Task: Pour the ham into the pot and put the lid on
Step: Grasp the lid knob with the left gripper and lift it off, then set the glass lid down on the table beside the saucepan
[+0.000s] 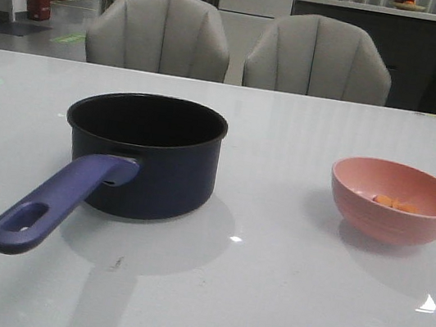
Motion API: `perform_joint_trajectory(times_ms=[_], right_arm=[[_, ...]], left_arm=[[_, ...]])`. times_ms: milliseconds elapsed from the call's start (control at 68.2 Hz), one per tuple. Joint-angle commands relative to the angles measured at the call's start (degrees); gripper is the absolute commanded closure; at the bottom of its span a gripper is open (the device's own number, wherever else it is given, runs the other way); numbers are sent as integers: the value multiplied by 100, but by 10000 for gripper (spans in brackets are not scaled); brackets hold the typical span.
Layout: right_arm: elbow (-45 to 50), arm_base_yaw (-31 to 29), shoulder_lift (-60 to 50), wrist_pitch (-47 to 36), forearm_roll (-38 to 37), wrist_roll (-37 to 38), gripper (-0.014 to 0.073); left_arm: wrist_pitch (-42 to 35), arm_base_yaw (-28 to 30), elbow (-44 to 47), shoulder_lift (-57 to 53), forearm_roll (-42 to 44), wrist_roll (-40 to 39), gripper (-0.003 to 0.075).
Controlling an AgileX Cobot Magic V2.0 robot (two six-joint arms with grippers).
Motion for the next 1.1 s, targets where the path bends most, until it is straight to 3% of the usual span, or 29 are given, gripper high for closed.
perform_joint_trajectory(times_ms=[0, 205, 410, 630, 733, 1085], right_arm=[[-31, -19, -115, -421, -63, -36, 445], [-31, -19, -115, -421, -63, -36, 445], [-31, -19, -115, -421, -63, -36, 445], [-31, -19, -115, -421, -63, -36, 445], [-31, -19, -115, -421, -63, -36, 445], [-31, -19, -115, -421, -63, -36, 445]], left_arm=[[-882, 51, 479, -336, -248, 281, 461], [-1877, 51, 1316, -313, -487, 497, 460], [-2013, 18, 1433, -83, -489, 534, 442], [-1970, 18, 1433, -8, -545, 534, 219], [-1917, 18, 1409, -8, -577, 534, 166], [-1858, -90, 1411, -640, -566, 809, 166]])
